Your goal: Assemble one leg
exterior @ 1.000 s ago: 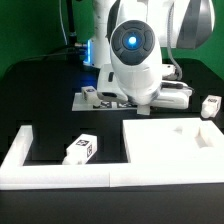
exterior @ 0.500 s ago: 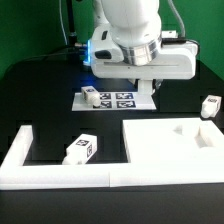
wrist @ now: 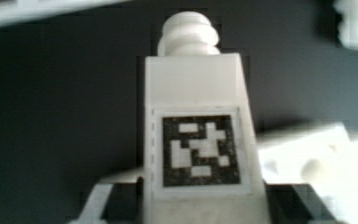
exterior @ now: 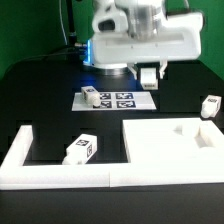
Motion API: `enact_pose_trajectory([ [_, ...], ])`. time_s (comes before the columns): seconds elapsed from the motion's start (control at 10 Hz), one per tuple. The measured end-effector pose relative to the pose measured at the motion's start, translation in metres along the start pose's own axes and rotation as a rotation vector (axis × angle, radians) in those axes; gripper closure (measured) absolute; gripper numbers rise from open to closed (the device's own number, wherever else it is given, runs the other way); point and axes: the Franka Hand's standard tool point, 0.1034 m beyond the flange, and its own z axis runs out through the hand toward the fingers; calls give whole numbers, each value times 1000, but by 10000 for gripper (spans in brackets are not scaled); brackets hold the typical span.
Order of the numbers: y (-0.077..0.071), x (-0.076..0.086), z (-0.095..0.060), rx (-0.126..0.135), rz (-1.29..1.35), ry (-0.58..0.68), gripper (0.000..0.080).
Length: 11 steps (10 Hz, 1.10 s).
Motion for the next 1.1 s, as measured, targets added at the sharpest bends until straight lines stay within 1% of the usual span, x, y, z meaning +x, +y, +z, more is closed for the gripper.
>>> enact_pose_trajectory([
  [0.1,-1,21,-17,5,-33,88,514],
  [0.2,-2,29,-28,9,-48,118,514],
  [0.3,-5,23,-26,28,99,150,514],
  [0.4,-4,20,-23,23,93,210,514],
  [0.5,-6,25,-20,-4,99,301,514],
  [0.6,-19,17,-2,-57,57,393,514],
  [0.7,-32,14,0,-64,14,421,514],
  [0.8,-44,34,-15,-42,-12,538,514],
  [0.9,-53,50,-18,-32,-36,628,514],
  [1.0,-66,60,-21,-26,-54,661,514],
  [1.1,-75,67,-31,-7,-69,731,514],
])
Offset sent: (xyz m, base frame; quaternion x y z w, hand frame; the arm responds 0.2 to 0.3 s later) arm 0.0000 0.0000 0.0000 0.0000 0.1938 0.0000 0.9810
